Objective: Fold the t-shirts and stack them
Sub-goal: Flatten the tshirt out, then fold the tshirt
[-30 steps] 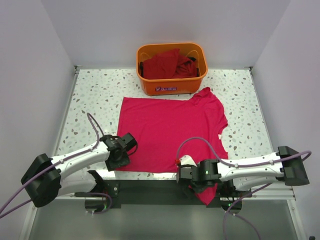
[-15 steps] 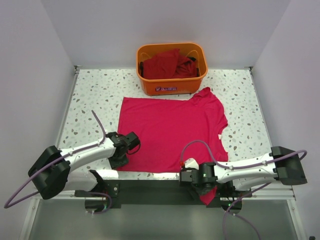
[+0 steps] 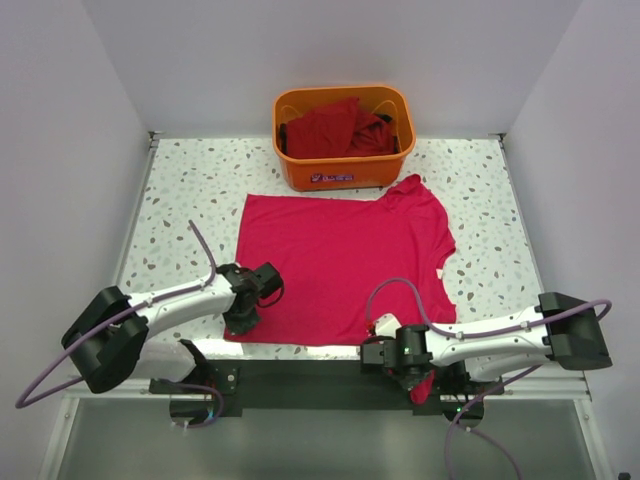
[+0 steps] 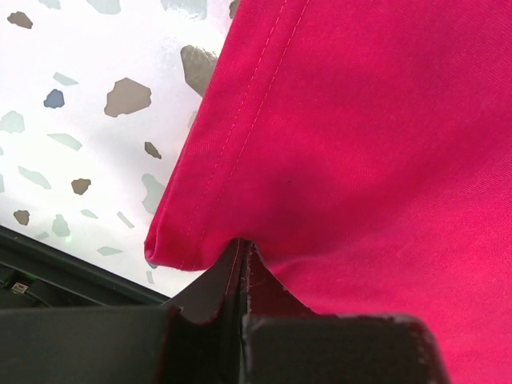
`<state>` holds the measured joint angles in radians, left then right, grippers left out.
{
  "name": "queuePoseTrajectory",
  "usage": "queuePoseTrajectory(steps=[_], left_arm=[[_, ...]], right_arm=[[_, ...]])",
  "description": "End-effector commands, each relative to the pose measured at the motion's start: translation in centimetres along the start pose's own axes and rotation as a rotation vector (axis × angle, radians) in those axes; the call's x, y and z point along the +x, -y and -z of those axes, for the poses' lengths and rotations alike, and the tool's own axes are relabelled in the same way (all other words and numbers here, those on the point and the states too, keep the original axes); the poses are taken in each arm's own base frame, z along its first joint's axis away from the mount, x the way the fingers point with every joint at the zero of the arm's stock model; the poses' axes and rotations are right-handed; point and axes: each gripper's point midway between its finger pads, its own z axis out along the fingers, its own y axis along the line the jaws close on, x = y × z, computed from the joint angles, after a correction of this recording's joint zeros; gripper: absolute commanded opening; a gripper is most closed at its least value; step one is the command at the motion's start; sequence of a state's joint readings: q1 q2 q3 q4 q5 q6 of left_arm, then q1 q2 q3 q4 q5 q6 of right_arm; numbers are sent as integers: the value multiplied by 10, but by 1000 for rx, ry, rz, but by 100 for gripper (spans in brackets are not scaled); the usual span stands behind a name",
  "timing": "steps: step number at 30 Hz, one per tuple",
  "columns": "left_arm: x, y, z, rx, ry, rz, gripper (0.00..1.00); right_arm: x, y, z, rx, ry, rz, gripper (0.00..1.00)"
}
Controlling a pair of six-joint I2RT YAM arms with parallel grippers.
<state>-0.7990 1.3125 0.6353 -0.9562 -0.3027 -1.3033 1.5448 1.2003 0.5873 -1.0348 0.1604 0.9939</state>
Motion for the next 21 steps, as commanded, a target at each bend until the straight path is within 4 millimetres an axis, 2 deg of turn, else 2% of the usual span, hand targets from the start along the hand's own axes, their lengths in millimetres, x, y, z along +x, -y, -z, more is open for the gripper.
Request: queuePoseTrajectory(steps=[1,2,3,7,12,13,14,15,16,17,19,21], left_arm=[[1,4,-1,38,2,8,0],[-1,3,2,45,14,15,0],[-6,7,7,65,35,25,0],[-19,17,26,142,77,50,0],[-14,11,27,106,49,77,0],[-13,7,28,85,43,87,15],[-15,9,31,85,42,113,41],[-13,9,32,86,32,123,81],[-12,11,33,98,22,134,94],[-8,12,32,99,6,155,100],[2,20,34,152,-45,182,100],[12,17,27,149,-72,240,100]], right_arm=[[6,4,-7,35,-18,-52,12],[3,4,-4,37,-3,-50,9],[-2,5,1,42,17,-58,0],[-34,13,31,82,155,-107,0],[-52,35,48,144,192,-208,0],[-56,37,51,130,202,-227,0],[-58,37,52,113,196,-211,0],[-65,34,52,80,210,-223,0],[-70,36,51,65,208,-244,0],[-72,35,52,39,205,-219,0],[-80,33,52,16,214,-223,0],[-81,34,51,25,204,-185,0]])
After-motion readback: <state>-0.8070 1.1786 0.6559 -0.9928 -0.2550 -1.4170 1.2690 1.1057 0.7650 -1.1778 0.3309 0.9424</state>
